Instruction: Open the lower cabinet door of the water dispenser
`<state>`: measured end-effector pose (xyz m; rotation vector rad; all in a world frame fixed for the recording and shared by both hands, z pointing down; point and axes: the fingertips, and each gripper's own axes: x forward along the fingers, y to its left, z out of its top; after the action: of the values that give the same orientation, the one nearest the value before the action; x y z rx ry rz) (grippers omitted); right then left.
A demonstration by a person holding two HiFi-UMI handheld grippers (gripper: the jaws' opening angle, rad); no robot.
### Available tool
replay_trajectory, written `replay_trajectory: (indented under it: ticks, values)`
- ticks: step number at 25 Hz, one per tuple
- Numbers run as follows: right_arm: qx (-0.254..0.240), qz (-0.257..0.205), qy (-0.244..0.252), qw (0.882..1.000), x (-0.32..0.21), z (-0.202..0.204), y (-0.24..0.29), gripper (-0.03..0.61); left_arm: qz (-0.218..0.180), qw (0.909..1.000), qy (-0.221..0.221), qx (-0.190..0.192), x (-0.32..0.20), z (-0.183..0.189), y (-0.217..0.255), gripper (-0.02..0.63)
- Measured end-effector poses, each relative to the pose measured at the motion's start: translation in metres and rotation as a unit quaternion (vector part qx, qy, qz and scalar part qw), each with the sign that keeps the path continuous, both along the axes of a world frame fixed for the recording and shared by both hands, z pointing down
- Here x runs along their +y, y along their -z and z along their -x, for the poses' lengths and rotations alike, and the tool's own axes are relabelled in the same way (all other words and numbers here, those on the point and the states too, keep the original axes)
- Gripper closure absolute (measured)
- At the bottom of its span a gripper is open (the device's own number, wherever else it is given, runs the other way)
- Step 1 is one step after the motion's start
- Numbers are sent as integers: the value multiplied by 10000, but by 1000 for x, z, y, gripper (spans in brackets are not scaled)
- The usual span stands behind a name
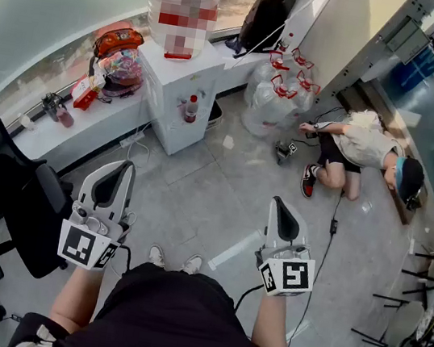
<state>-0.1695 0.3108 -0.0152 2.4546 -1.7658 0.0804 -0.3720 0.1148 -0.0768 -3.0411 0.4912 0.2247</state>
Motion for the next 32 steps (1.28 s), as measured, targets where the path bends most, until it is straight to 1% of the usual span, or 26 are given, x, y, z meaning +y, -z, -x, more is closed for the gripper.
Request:
replay_trajectory:
  ticks: [7, 9, 11, 13, 17, 20, 24, 29, 32]
  values:
    - [79, 16, 185, 9998, 3, -3, 1, 574, -25, 10000, 71, -18, 7, -4, 1, 606]
    - [-109, -71, 242, 9996, 7, -5, -1, 574, -33, 9999, 116, -15, 11, -6, 1, 606]
    - [-258, -190, 440, 9985, 9, -7, 0, 574, -47, 9998, 170, -12, 15, -8, 2, 606]
    - [-249, -179, 617, 9976, 14, -10, -2, 574, -49, 9997, 244, -17, 20, -12, 1, 606]
    - [-262, -109, 749, 9968, 32, -15, -14, 574, -87, 9992, 390, -49, 31, -17, -3, 606]
    - [-322, -68, 743, 9967, 43, -22, -21, 574, -67, 9989, 444, -96, 34, -24, -5, 606]
    - [-483, 17, 660, 9966, 52, -36, -32, 574, -76, 9991, 395, -148, 35, -43, -5, 606]
    - [-654, 159, 596, 9960, 37, -56, -42, 574, 45, 9991, 325, -282, 17, -67, -15, 606]
    - [-647, 269, 630, 9956, 21, -66, -53, 574, 175, 9989, 304, -310, 2, -82, -33, 606]
